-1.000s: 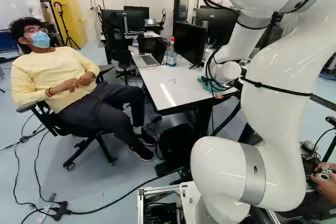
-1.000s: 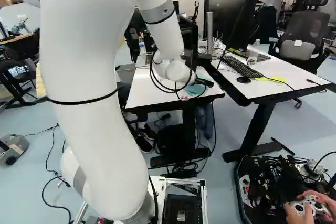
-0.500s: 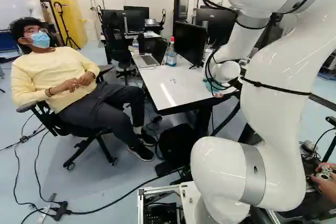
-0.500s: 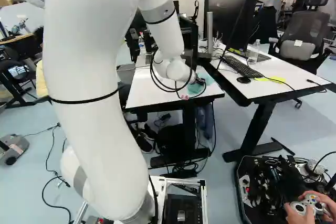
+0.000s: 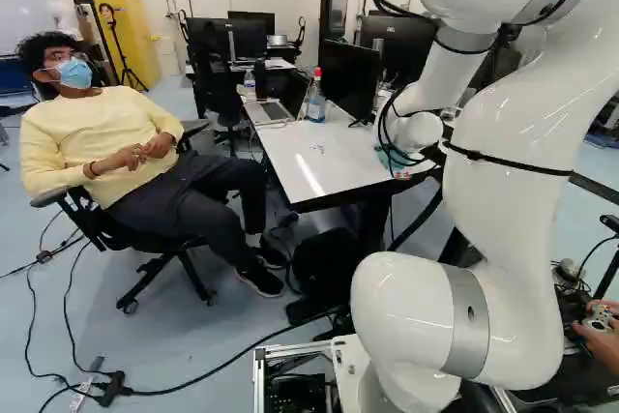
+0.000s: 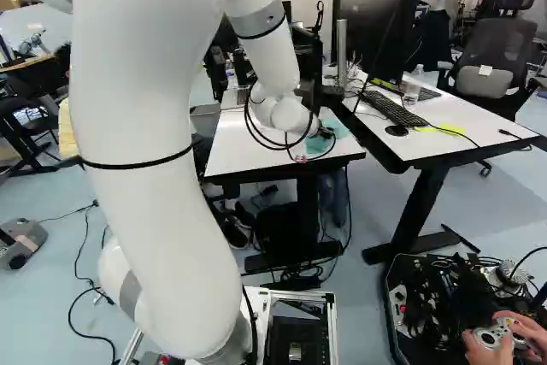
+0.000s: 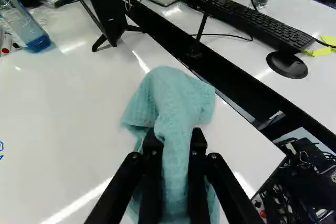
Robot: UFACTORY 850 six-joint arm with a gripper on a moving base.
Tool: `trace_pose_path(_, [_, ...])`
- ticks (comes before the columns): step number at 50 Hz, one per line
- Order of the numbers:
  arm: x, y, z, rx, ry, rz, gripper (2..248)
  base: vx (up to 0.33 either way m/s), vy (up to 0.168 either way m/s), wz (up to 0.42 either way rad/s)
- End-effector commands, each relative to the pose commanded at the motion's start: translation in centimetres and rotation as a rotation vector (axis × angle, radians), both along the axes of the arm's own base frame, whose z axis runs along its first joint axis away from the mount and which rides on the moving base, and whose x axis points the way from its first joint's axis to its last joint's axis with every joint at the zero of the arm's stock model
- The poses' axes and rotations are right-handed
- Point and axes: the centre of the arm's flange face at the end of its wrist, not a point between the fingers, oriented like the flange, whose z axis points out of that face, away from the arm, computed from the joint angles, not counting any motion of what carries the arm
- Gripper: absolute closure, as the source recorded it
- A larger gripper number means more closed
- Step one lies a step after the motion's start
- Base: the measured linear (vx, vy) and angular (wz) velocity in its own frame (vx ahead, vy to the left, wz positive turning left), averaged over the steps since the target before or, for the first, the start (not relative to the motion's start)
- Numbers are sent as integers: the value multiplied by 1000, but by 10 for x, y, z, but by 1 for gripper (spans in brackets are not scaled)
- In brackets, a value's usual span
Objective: Clean the table with the green towel
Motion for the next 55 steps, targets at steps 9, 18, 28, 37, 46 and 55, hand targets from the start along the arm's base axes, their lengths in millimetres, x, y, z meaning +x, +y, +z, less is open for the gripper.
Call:
trace_pose_path(9, [0, 1, 9, -7, -16, 1, 196, 0, 0, 0])
trace_pose_path(18, [1, 3, 19, -15, -35, 6, 196, 0, 0, 0])
trace_pose_path(28, [1, 7, 30, -23, -55, 14, 196, 0, 0, 0])
trace_pose_path(37, [2, 10, 40, -31, -74, 20, 196, 0, 0, 0])
trace_pose_path(46, [-1, 17, 49, -32, -80, 30, 196, 0, 0, 0])
trace_pose_path(55, [-10, 31, 56, -19, -60, 45, 196, 0, 0, 0])
